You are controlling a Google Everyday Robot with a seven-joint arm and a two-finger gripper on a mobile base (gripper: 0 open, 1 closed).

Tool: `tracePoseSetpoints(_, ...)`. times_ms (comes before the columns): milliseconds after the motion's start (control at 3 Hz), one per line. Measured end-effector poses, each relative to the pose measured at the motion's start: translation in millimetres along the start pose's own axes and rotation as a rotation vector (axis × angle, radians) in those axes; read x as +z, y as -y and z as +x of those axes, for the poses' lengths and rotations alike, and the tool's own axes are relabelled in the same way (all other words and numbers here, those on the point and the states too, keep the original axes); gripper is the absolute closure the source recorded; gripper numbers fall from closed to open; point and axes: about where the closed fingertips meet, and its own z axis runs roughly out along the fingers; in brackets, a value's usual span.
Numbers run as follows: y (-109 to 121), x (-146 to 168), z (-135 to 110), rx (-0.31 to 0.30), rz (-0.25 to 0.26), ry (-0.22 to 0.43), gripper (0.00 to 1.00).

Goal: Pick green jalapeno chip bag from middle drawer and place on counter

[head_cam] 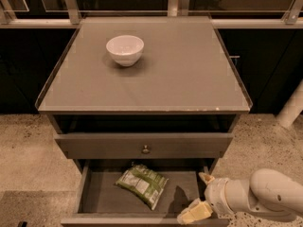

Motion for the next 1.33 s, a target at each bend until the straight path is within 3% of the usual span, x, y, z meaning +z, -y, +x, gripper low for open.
tracePoseSetpoints(667,-1,4,7,0.022,-0.006,0.004,0.00)
tracePoseSetpoints(1000,7,13,3,-0.004,0.033,0.070,0.00)
tracePoseSetpoints(1333,7,42,-21,-0.074,0.018,0.168,0.00)
